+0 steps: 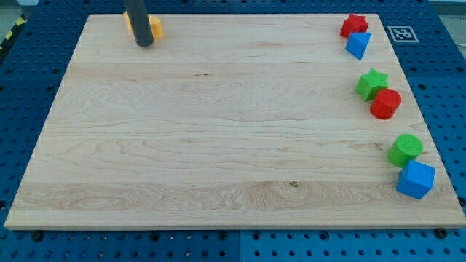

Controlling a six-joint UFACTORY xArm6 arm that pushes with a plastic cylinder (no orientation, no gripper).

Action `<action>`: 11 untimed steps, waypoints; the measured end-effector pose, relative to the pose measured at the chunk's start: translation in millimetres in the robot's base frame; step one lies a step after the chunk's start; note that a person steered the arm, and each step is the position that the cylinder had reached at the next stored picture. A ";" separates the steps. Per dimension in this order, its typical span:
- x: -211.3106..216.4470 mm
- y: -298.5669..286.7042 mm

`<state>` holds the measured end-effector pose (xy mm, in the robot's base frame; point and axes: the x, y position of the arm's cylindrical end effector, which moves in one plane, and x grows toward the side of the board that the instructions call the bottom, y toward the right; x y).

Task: Slide the green star to the center

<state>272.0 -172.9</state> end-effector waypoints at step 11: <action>68.6 256.1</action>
<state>340.7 83.2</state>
